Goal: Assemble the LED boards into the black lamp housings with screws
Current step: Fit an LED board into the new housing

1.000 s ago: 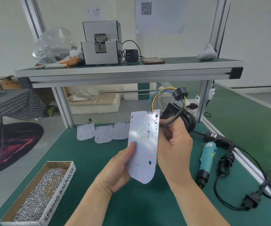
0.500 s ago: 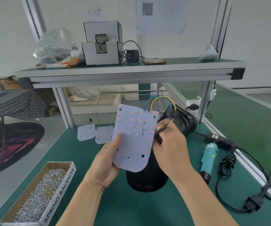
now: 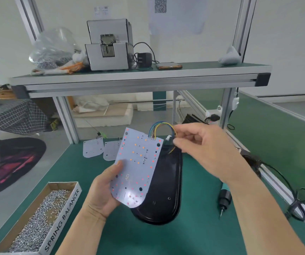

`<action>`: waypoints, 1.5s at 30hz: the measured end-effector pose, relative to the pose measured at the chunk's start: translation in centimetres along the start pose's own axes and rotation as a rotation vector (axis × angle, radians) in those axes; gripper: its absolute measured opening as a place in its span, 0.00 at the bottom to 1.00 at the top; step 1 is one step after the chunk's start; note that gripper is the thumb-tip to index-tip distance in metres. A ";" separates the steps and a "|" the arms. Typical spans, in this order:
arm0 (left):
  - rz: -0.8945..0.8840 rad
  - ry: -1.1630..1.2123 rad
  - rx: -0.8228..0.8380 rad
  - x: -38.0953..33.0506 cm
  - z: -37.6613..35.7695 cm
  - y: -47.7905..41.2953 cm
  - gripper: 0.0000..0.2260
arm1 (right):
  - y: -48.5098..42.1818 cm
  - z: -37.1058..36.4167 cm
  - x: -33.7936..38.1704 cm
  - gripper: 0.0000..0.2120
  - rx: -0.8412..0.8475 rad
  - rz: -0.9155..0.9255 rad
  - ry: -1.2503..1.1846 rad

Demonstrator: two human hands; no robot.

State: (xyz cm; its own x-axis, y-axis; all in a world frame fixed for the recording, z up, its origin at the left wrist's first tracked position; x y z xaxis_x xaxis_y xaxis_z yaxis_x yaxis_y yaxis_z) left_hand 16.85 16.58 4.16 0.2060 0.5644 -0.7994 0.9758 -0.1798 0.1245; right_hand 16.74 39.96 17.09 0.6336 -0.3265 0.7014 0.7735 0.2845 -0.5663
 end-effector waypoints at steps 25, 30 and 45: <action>-0.012 -0.120 0.115 -1.4 2.3 2.1 0.15 | 2.3 -3.8 -0.7 0.09 0.104 0.318 0.127; 0.000 -0.120 0.120 -1.6 2.4 1.7 0.16 | 1.8 -4.7 -1.3 0.14 0.254 0.395 0.377; 0.058 -0.014 0.588 -2.5 -1.2 2.5 0.19 | 1.5 -5.0 -0.3 0.11 0.013 0.458 0.423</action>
State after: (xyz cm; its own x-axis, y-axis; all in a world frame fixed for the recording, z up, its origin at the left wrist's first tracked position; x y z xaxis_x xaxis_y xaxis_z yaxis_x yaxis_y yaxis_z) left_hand 18.83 15.65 7.14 0.2526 0.5303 -0.8093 0.7574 -0.6289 -0.1757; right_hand 17.74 36.00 13.89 0.8537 -0.4973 0.1548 0.4236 0.4901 -0.7618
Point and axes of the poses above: each hand's wrist, its own y-axis away from the middle knuckle, its own z-axis out of the back of the hand, x = y × z, the point moved 5 cm from there along -y, towards the middle knuckle, and after that the axes turned 7 degrees about z, right-handed, at the moved point
